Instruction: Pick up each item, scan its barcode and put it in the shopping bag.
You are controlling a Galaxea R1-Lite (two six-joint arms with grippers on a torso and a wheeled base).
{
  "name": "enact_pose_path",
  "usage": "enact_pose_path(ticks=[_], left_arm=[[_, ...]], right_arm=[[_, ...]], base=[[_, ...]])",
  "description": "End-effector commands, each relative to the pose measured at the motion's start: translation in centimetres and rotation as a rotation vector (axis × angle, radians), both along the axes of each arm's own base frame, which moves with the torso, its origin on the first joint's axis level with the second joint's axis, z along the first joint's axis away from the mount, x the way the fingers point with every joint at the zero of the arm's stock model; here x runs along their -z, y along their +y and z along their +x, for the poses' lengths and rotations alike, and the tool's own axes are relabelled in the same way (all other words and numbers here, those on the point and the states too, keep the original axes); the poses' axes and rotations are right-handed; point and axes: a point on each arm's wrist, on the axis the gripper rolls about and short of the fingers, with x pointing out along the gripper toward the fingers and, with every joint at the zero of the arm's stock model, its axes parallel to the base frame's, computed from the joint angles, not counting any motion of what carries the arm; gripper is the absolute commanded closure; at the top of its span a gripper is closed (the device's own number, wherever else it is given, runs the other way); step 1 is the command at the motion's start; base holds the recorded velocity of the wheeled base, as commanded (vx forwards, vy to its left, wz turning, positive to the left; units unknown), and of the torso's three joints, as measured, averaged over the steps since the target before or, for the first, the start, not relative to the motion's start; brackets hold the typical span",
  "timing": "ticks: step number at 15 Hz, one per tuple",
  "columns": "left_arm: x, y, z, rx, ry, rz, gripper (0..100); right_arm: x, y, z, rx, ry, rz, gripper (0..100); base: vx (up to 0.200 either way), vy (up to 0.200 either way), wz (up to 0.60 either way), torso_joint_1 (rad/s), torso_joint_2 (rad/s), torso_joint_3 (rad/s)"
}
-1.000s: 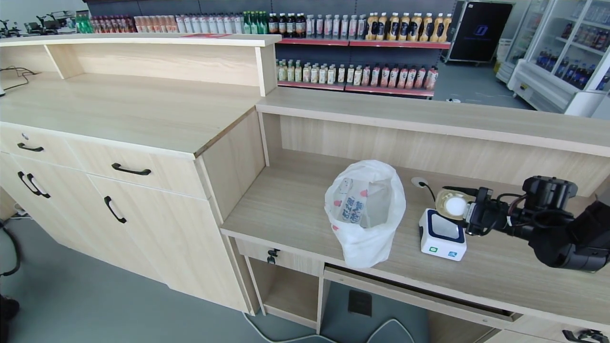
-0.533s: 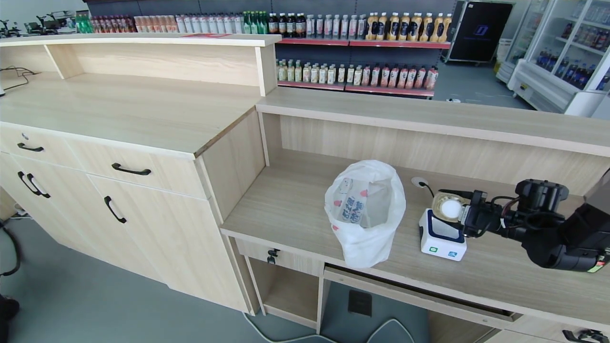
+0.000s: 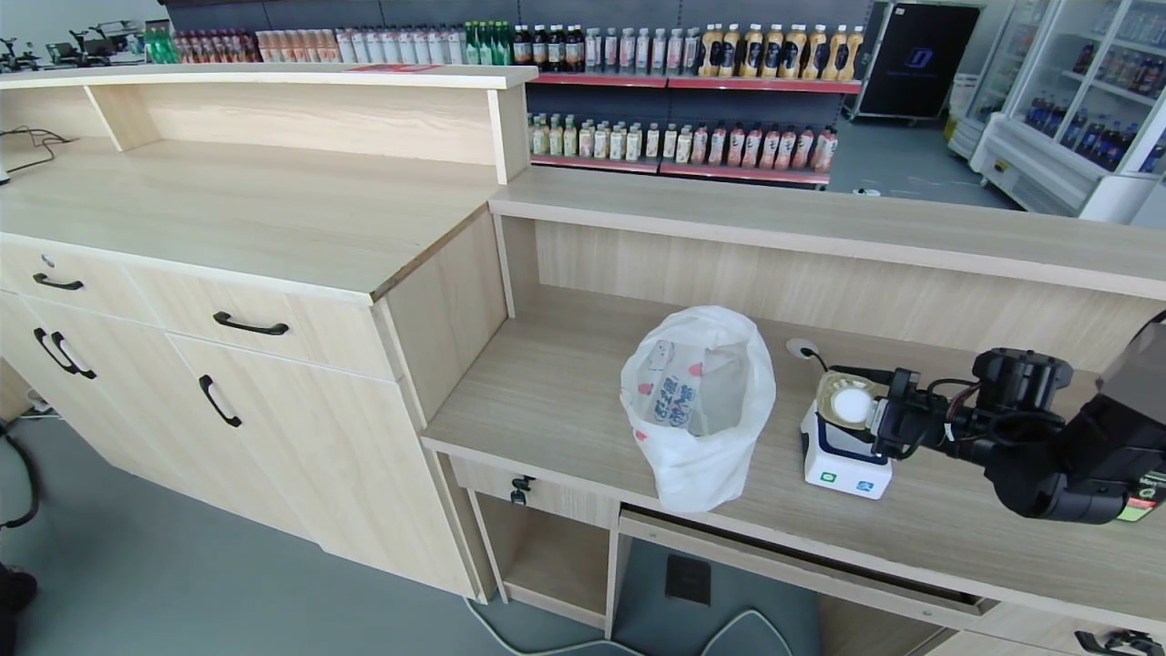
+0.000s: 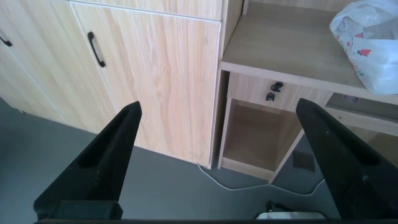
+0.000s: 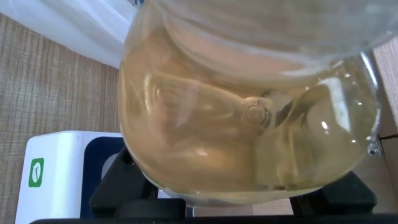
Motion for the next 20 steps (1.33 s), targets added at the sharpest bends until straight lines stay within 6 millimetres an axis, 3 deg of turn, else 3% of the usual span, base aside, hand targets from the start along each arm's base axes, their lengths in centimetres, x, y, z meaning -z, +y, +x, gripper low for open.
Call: enact_pose_path(ticks=[1, 6, 7, 8, 9, 10, 11, 12, 14, 17, 20], left_arm=[[0.0, 0.0, 0.0, 0.0, -0.001, 0.0, 0], [0.0, 0.0, 0.0, 0.0, -0.001, 0.0, 0], [0.0, 0.0, 0.0, 0.0, -0.001, 0.0, 0], [0.0, 0.0, 0.0, 0.0, -0.001, 0.0, 0], [0.0, 0.0, 0.0, 0.0, -0.002, 0.0, 0], [0.0, 0.0, 0.0, 0.0, -0.001, 0.0, 0], [0.0, 0.0, 0.0, 0.0, -0.002, 0.0, 0], [0.0, 0.0, 0.0, 0.0, -0.001, 0.0, 0], [0.0, 0.0, 0.0, 0.0, -0.002, 0.0, 0], [0.0, 0.0, 0.0, 0.0, -0.001, 0.0, 0], [0.0, 0.0, 0.0, 0.0, -0.001, 0.0, 0]], right_arm=[[0.2, 0.1, 0.0, -0.004, 0.003, 0.0, 100], [0.2, 0.0, 0.2, 0.0, -0.01, 0.0, 100], [-1.2, -0.1, 0.7, 0.006, -0.045, 0.023, 100], [-4.0, 0.2, 0.8, 0.016, -0.054, 0.089, 100], [-7.0, 0.7, -0.2, 0.049, -0.03, 0.172, 100], [-10.8, 0.7, -2.6, 0.153, 0.024, 0.293, 100], [-13.1, 0.1, -4.2, 0.227, 0.038, 0.382, 100], [-14.1, -1.0, -5.2, 0.29, 0.074, 0.469, 100], [-13.9, -3.0, -7.8, 0.47, 0.14, 0.546, 100], [-14.7, -2.4, -12.0, 0.639, 0.254, 0.688, 100], [-14.2, -2.0, -13.7, 0.672, 0.257, 0.713, 100]], base=[[0.0, 0.0, 0.0, 0.0, 0.0, 0.0], [0.0, 0.0, 0.0, 0.0, 0.0, 0.0], [0.0, 0.0, 0.0, 0.0, 0.0, 0.0], [0.0, 0.0, 0.0, 0.0, 0.0, 0.0], [0.0, 0.0, 0.0, 0.0, 0.0, 0.0], [0.0, 0.0, 0.0, 0.0, 0.0, 0.0], [0.0, 0.0, 0.0, 0.0, 0.0, 0.0], [0.0, 0.0, 0.0, 0.0, 0.0, 0.0], [0.0, 0.0, 0.0, 0.0, 0.0, 0.0], [0.0, 0.0, 0.0, 0.0, 0.0, 0.0], [0.0, 0.0, 0.4, 0.003, 0.0, 0.002]])
